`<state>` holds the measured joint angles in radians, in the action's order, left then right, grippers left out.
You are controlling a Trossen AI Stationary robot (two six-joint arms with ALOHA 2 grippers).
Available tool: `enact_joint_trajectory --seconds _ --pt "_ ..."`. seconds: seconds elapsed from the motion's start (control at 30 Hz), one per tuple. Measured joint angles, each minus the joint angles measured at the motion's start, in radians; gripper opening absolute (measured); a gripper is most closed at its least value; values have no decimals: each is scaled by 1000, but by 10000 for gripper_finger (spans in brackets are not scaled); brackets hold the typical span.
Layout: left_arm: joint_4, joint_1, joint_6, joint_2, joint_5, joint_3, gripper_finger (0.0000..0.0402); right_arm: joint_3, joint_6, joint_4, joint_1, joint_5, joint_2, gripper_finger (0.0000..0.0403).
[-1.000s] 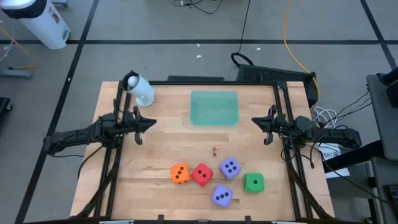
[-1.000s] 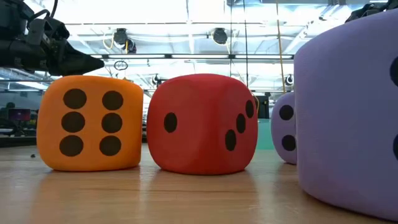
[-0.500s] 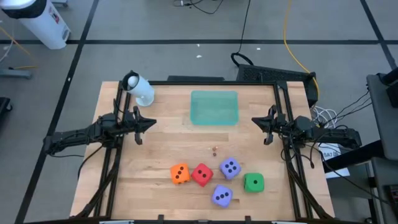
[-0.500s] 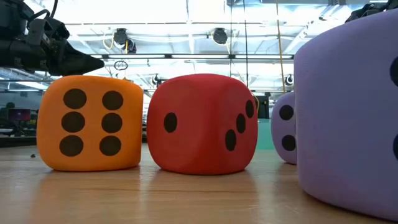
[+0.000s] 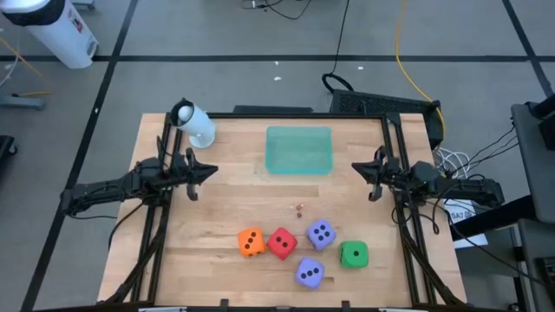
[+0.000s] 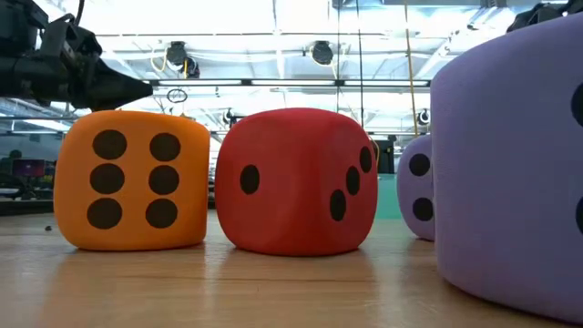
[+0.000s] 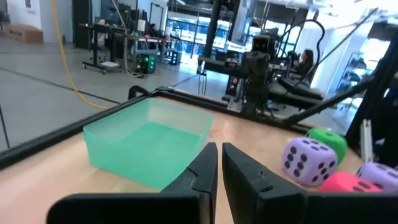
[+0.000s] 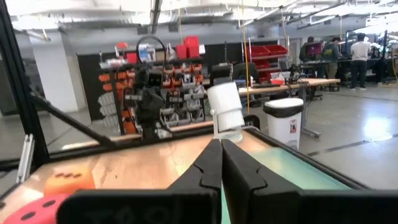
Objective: Pick & Place Dice
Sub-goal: Put the large green dice into the blue bin
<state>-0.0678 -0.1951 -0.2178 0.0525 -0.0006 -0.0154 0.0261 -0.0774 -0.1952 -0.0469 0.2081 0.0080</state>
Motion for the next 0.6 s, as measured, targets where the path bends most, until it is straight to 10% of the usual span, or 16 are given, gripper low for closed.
enact_joint_trajectory --seconds 0.6 --pt "36 0 -25 0 -53 -3 30 0 1 -78 1 0 27 0"
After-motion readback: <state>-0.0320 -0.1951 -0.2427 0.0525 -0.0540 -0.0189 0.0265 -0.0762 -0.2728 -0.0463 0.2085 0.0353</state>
